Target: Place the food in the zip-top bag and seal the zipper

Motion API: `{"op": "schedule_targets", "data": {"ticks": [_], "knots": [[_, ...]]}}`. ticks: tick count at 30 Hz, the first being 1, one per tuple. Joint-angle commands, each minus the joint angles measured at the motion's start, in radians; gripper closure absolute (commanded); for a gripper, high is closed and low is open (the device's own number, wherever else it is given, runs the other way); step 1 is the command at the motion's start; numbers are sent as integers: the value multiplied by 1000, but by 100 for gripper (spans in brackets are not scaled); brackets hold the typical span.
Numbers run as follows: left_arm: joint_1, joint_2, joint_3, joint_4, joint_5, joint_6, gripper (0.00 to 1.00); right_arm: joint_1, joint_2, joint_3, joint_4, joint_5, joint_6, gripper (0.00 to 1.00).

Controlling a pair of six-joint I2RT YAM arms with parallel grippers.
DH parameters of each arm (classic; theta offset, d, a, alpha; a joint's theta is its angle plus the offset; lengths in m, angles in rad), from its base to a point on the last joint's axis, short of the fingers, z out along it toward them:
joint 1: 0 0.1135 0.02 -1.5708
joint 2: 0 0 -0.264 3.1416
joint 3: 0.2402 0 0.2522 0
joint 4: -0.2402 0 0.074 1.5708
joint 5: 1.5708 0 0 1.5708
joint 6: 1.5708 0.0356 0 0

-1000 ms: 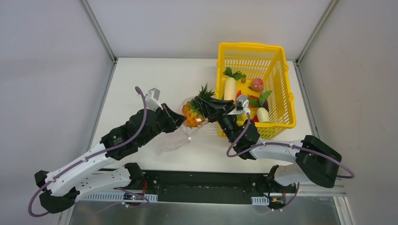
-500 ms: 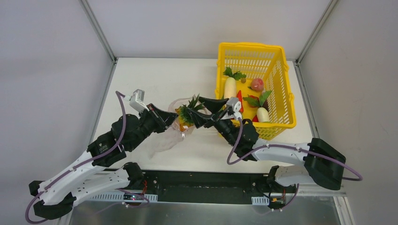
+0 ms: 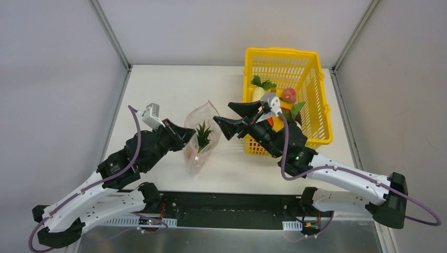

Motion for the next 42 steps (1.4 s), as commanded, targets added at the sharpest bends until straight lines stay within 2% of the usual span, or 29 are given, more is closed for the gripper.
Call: {"op": "schedule_targets", "data": {"ticks": [1,4,6,8,12,15,17,21,24,27,29,33,37,42], "knots": [[9,-3,34,-46,-43,37,100,1,-42,144,-369,122,81,22],[9,9,61,-81,-42,72,100,-3,-10,237,-553,122,81,22],[8,20,80,-95,-35,95,100,-5,27,292,-642,144,209,23],[10,41,106,-114,-20,120,100,-8,72,334,-704,93,226,25],[9,89,164,-163,10,160,100,-18,206,446,-843,50,257,33],[7,105,189,-191,11,175,100,-22,287,531,-942,80,267,45],[8,105,195,-204,2,183,100,-22,312,557,-961,107,263,61],[9,118,262,-287,-62,229,100,-23,315,565,-916,51,229,87],[8,144,377,-399,-155,288,100,-27,311,554,-831,-51,233,98],[10,168,493,-478,-244,369,100,-37,333,558,-720,-170,281,100],[9,189,576,-510,-254,437,100,-44,370,573,-645,-226,339,100],[10,250,649,-589,-256,473,100,-47,439,579,-614,-206,413,100],[10,262,495,-572,-204,411,100,-53,438,481,-647,-124,393,93],[11,285,320,-486,-92,352,100,-84,423,438,-772,-61,360,92]]}}
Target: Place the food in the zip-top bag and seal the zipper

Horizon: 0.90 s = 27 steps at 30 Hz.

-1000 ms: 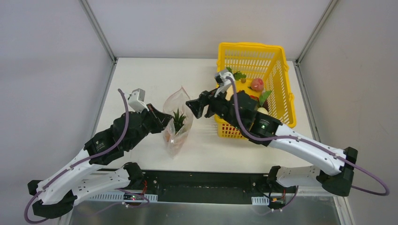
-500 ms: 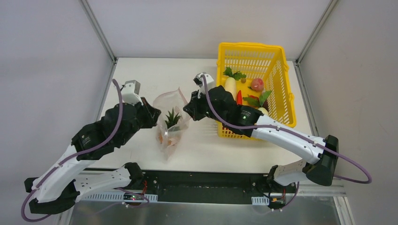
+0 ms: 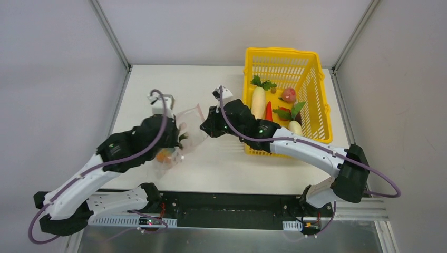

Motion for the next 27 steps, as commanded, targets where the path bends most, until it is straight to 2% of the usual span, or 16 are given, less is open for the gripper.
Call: {"op": "schedule_targets", "data": {"ticks": [1,3,6,9,17,22,27], "knots": [[11,47,-95,46,88,-47,100,-37,-27,-7,-84,60,-25,91],[11,56,-97,62,97,-50,100,-50,-49,24,-122,33,-49,82],[11,61,-82,70,94,-43,100,-61,-104,65,-168,22,-92,48],[11,54,-77,81,86,-38,100,-73,-157,79,-190,45,-120,32],[12,9,-104,122,96,-44,100,-148,-316,49,-232,220,-171,26],[11,-8,-119,138,111,-51,100,-318,-359,13,-244,256,-115,22],[12,-21,-136,145,112,-62,100,-517,-349,-62,-239,149,-26,20]]}}
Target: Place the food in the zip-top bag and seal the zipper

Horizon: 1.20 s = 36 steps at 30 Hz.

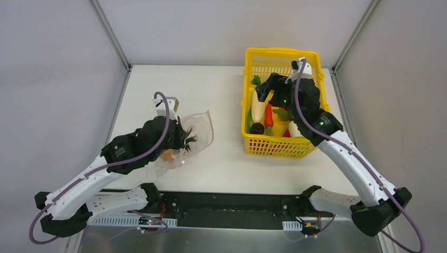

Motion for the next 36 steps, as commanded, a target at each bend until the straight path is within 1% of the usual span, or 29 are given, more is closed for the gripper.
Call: {"op": "schedule_targets", "data": {"ticks": [1,3,5,8,11,13,15,18,22,28,36], "knots": [[12,-20,-24,48,10,-19,100,-147,33,-49,-26,-85,83,19],[12,-23,-29,51,14,-21,100,-220,93,-36,-79,-148,111,18],[11,-26,-30,49,16,-22,100,-262,143,-22,-115,-165,118,16],[12,-33,-37,52,15,-22,100,-281,212,-10,-126,-201,103,15],[11,-36,-39,51,14,-22,100,-285,307,36,-169,-230,90,15],[11,-40,-43,53,13,-24,100,-288,370,59,-180,-230,87,17],[11,-44,-46,54,15,-25,100,-287,435,88,-194,-271,85,22],[11,-49,-50,55,15,-30,100,-288,496,107,-161,-275,85,25],[12,-56,-53,52,13,-34,100,-289,581,159,-175,-202,80,26],[12,-62,-56,51,7,-36,100,-292,695,214,-189,-210,69,28],[12,-74,-58,44,3,-44,100,-292,777,209,-195,-193,77,29]]}}
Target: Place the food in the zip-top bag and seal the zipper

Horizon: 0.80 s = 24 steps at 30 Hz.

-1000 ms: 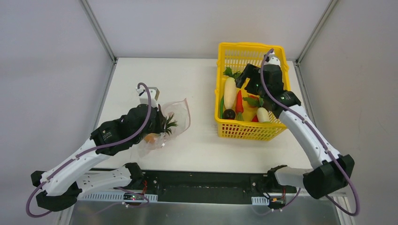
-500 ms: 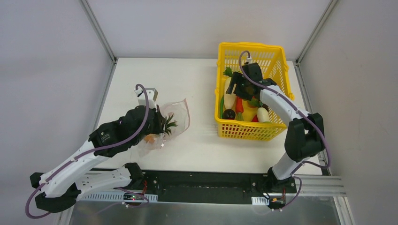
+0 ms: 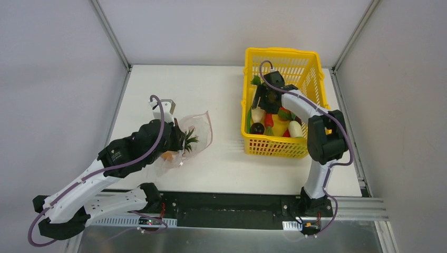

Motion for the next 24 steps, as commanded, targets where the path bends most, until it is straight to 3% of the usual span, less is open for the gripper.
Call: {"op": "schedule_targets", "data": {"ticks": [1,7,12,18,24], "knots": [[11,-17,-7,12,-7,-26,100,-4,20,21,-13,19,-1,29],[11,-9,-2,15,2,-27,100,-3,52,9,-11,18,5,34],[11,-3,-3,16,11,-30,100,-3,65,-8,-3,25,1,31],[11,-5,-4,11,13,-36,100,-5,9,-25,15,36,-7,60],[12,-10,-4,12,10,-38,100,-10,-145,-72,77,7,-24,70]]}}
